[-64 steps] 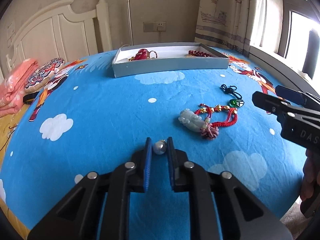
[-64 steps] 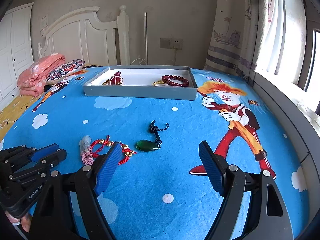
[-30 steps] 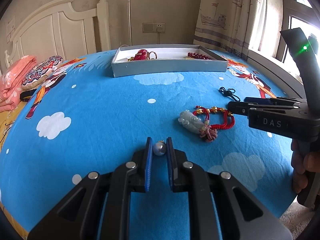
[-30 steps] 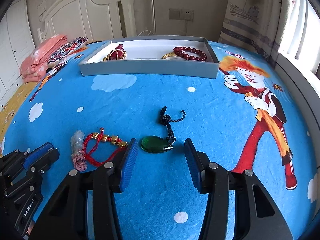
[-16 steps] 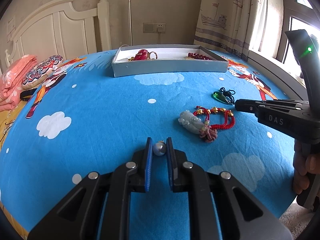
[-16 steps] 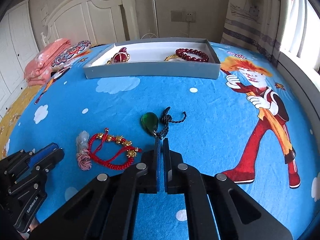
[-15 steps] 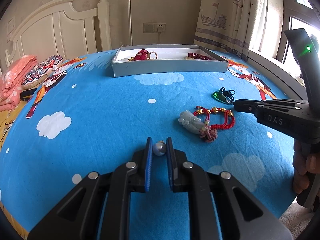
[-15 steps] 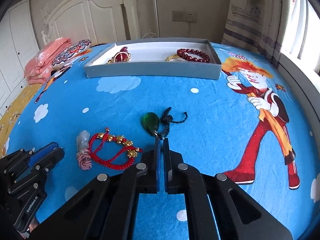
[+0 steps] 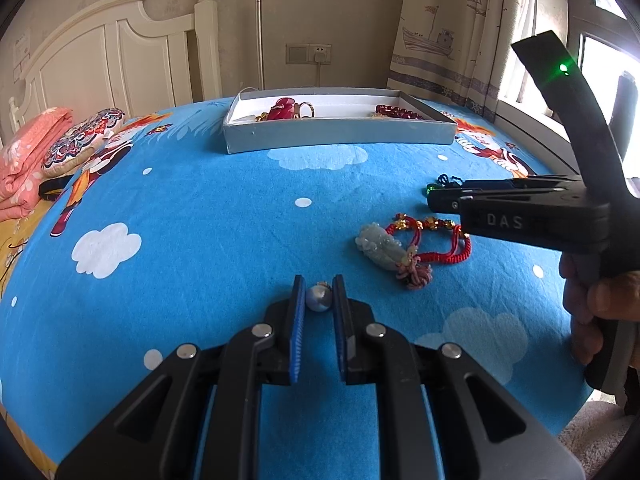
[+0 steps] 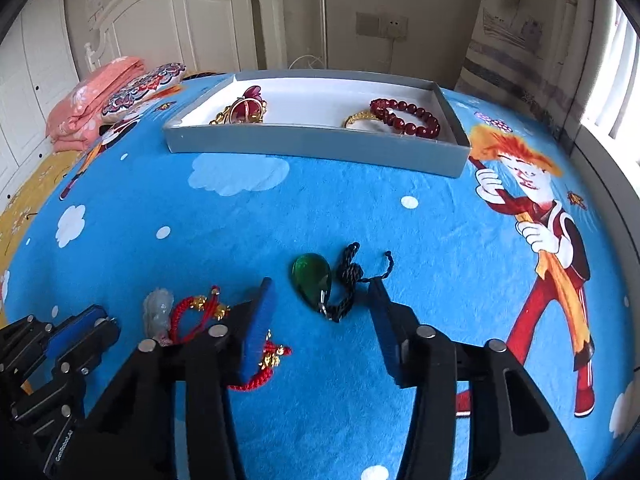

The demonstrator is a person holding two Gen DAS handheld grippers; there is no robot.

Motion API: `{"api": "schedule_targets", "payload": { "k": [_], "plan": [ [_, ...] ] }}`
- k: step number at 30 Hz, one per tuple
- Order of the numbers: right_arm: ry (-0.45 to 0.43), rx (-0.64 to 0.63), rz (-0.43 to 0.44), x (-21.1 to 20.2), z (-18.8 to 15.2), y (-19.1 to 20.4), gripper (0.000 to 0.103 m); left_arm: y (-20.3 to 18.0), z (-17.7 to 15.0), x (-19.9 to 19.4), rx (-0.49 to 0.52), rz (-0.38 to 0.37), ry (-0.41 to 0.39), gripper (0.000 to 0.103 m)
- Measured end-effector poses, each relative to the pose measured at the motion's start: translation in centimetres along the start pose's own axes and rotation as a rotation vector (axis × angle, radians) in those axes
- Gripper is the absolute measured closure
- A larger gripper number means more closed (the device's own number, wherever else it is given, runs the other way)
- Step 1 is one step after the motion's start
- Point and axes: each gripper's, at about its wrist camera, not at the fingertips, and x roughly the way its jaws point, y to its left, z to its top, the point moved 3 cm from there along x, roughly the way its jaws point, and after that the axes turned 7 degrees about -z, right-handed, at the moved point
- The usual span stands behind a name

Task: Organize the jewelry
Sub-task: 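Grasp the green pendant by its black cord with the right tool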

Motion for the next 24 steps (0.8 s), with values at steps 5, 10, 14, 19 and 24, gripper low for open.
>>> {"api": "schedule_targets", "payload": {
  "k": [5,10,14,19,24],
  "plan": [
    [-0.009,0.003,0.015,0.1,0.2,0.0,0.084,-0.1,0.2,0.1,0.006,-0.003,0.002,0.09],
    [-0.04,0.049,0.026,-1.0,-0.4,-1.0,0.092,-0.1,0.5,-0.2,-0.003,-0.01,-0.011,0.09],
    [-0.058,0.076,0.014,-1.9,-1.1,-1.8,0.094,-0.1,0.7,-0.3,-0.008,-0.017,-0.016,0.09],
    [-0.067,0.098,0.02,-2.8,-2.1,-2.4,0.095,-0.2,0.8,-0.5,-0.005,-0.019,-0.02,0.09],
    [-0.088,0.115,0.026,-4.0,-2.5,-3.0,0.096,-0.2,1.0,-0.8,-0.01,-0.02,-0.028,0.09]
  ]
}}
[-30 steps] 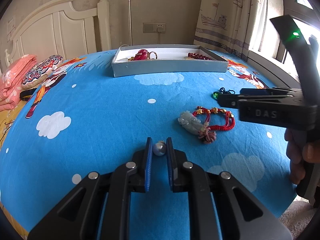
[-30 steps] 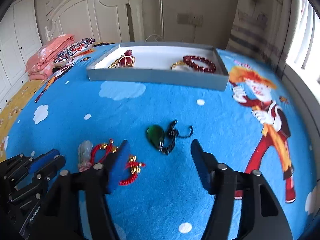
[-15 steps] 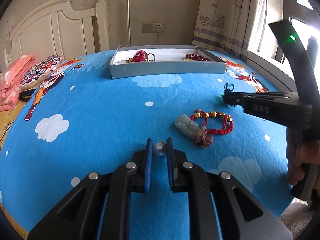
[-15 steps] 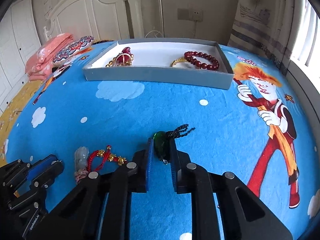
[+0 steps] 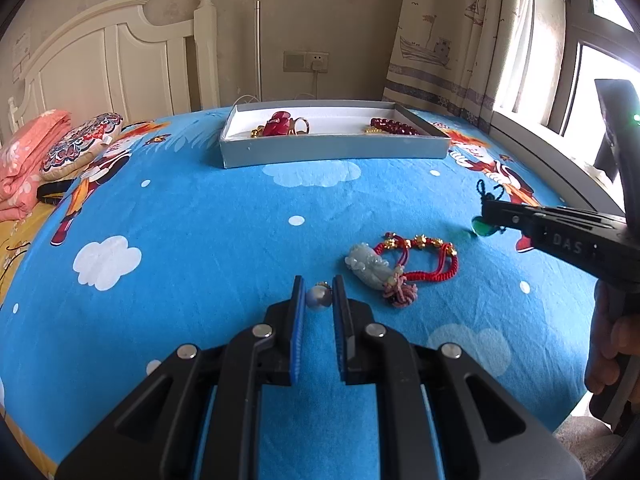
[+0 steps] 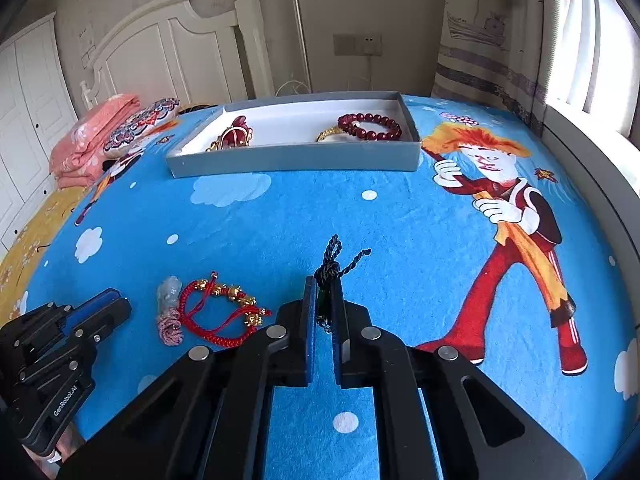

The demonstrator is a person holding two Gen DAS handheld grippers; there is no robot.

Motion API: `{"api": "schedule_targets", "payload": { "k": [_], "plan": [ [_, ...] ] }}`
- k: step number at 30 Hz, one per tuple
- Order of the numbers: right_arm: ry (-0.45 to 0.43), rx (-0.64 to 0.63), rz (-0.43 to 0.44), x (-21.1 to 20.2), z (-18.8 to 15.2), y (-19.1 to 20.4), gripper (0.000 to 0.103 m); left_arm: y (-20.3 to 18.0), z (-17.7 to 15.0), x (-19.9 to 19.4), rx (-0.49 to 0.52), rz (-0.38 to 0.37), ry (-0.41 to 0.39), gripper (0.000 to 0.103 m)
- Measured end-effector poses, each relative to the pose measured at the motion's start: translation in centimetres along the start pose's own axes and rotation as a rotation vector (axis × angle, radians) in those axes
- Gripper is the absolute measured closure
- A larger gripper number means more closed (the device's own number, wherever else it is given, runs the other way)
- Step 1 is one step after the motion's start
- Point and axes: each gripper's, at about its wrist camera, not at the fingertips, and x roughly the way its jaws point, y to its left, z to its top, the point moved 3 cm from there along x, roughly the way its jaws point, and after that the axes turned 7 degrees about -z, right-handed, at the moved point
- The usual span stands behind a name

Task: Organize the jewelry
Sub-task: 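Grasp the green pendant by its black cord with the right tool, then carry the pearl and green pendant into the tray and open both tools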

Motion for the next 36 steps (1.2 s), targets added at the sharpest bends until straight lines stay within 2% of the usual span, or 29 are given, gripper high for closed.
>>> {"api": "schedule_targets", "payload": {
  "k": [16,36],
  "plan": [
    [-0.045,0.013,0.004,-2.0,0.4,-0.2,0.096,0.1,1.5,-0.8,-0.001,-0.013,-0.03,0.09],
    [-0.048,0.046,-0.005,-1.5,1.0,-1.0,0.096,1.0,5.4,-0.1,0.006,0.029,-0.054,0.09]
  ]
}}
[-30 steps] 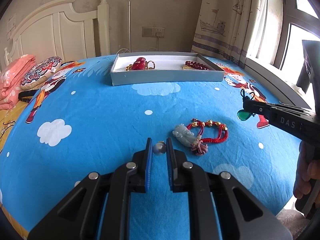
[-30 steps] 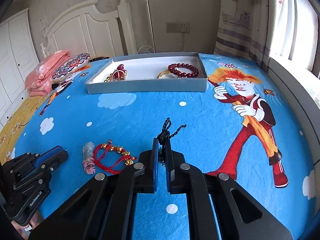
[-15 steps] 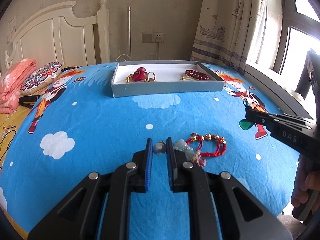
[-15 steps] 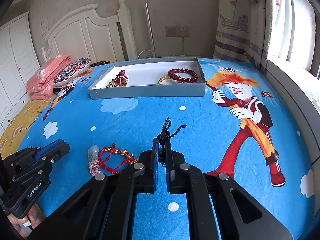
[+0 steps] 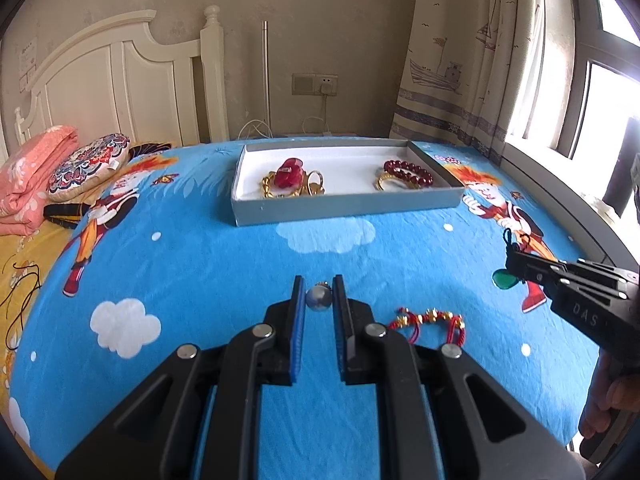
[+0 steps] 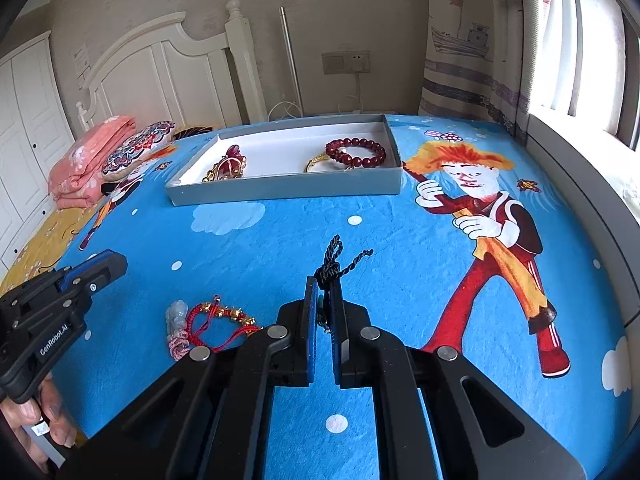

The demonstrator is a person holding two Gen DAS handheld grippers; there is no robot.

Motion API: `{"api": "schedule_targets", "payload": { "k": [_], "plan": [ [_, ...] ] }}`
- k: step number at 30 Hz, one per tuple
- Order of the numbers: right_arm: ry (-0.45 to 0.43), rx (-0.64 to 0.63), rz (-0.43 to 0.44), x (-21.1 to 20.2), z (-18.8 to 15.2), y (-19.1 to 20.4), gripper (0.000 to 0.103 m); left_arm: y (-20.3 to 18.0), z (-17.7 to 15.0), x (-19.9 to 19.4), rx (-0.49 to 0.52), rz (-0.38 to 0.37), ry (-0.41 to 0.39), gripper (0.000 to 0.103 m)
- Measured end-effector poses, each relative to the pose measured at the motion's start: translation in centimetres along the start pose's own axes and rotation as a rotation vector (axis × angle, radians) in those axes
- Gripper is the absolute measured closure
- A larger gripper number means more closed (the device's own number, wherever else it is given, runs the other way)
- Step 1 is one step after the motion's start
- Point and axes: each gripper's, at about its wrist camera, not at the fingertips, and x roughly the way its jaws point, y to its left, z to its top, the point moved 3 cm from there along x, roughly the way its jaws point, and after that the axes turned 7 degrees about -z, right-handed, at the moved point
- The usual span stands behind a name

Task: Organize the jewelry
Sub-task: 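Carry the pearl and green pendant into the tray and open both tools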

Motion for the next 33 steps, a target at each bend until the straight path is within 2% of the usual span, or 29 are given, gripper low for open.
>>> {"api": "schedule_targets", "payload": {
  "k": [19,33],
  "plan": [
    [-0.027,-0.014,-0.017,0.9,3.5,0.2,0.096,0.8,4.5,1.8,0.022,-0.004,-0.014,0.09],
    [-0.071,-0.055,-0.044,2.7,9.0,1.3,0.096,2.5,10.0,5.0,0.019,0.008,-0.041,0.09]
  ]
}}
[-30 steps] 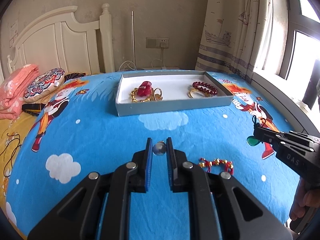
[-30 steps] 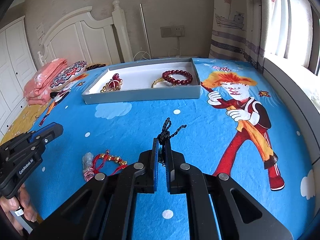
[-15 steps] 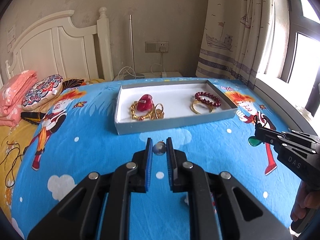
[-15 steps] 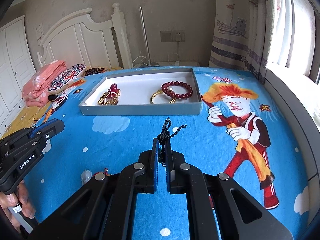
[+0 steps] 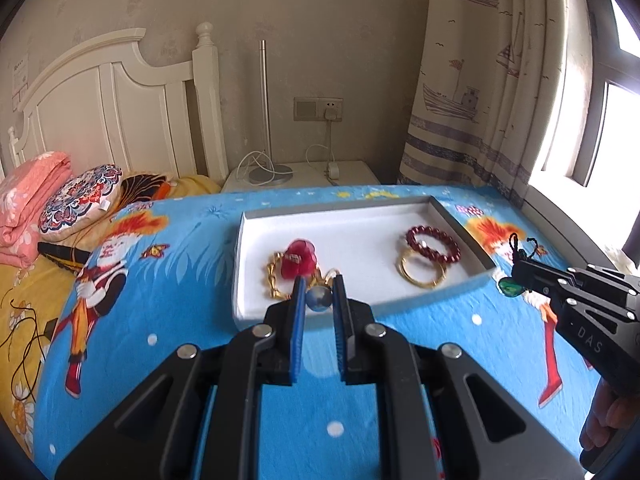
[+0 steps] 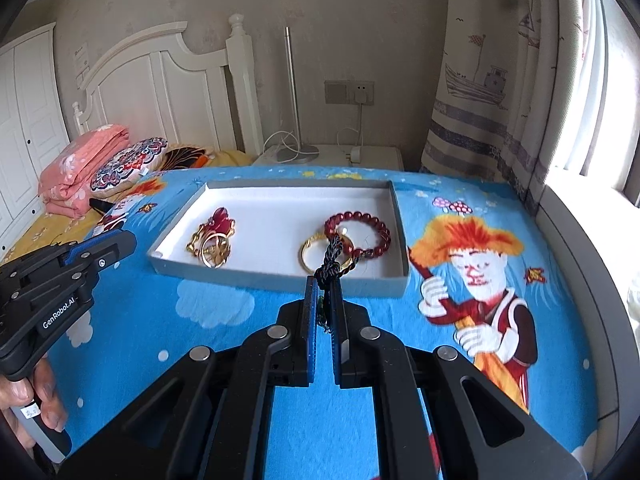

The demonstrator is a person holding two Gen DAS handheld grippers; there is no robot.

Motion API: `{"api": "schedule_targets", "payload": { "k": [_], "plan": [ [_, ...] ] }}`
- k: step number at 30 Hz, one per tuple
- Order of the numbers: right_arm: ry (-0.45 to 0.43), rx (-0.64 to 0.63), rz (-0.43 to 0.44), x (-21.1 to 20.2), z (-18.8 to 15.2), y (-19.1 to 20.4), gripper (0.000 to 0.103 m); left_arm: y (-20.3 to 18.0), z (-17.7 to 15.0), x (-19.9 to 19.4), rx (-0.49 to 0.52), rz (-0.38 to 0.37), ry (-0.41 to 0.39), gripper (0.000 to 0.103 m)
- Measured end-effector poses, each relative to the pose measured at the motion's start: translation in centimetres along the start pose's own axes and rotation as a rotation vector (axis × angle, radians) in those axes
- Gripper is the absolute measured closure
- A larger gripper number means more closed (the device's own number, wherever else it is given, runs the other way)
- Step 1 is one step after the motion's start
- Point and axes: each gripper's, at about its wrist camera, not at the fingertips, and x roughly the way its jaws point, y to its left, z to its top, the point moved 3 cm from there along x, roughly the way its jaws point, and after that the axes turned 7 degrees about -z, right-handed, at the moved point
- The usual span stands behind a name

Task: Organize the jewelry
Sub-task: 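Carry the pearl and green pendant into the tray and open both tools, then lift both open tools from the tray back over the remaining jewelry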

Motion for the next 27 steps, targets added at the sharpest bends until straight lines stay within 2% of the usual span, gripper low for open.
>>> {"api": "schedule_targets", "payload": {
  "k": [12,19,27],
  "plan": [
    [0.003,0.004,-0.021,4.9,3.4,0.4,0.096,2.0,3.2,5.3,-0.021,0.035,0.019,0.09],
    [0.028,0.013,-0.042,8.3,4.5,0.5,0.096,2.6,3.6,9.1,-0.035,0.036,0.055,0.09],
    [0.076,0.021,-0.053,11.5,4.0,0.2,0.096,2.9,3.2,11.9,-0.048,0.02,0.089,0.09]
  ]
}}
